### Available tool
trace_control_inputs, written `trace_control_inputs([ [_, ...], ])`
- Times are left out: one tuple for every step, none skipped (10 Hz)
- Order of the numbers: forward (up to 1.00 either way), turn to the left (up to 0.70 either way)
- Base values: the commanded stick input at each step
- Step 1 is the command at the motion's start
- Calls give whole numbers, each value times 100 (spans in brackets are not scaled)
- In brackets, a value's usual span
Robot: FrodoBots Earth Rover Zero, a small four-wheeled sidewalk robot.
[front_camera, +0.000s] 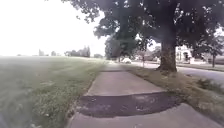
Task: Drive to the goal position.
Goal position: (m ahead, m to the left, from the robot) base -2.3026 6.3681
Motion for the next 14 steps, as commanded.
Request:
trace_control_inputs([
  [0, -100],
  [0, -100],
  [0, -100],
  [0, -100],
  [0, -100],
  [0, -100],
  [0, -100],
  [0, -100],
  [0, -100],
  [0, -100],
  [0, -100],
  [0, -100],
  [0, -100],
  [0, -100],
])
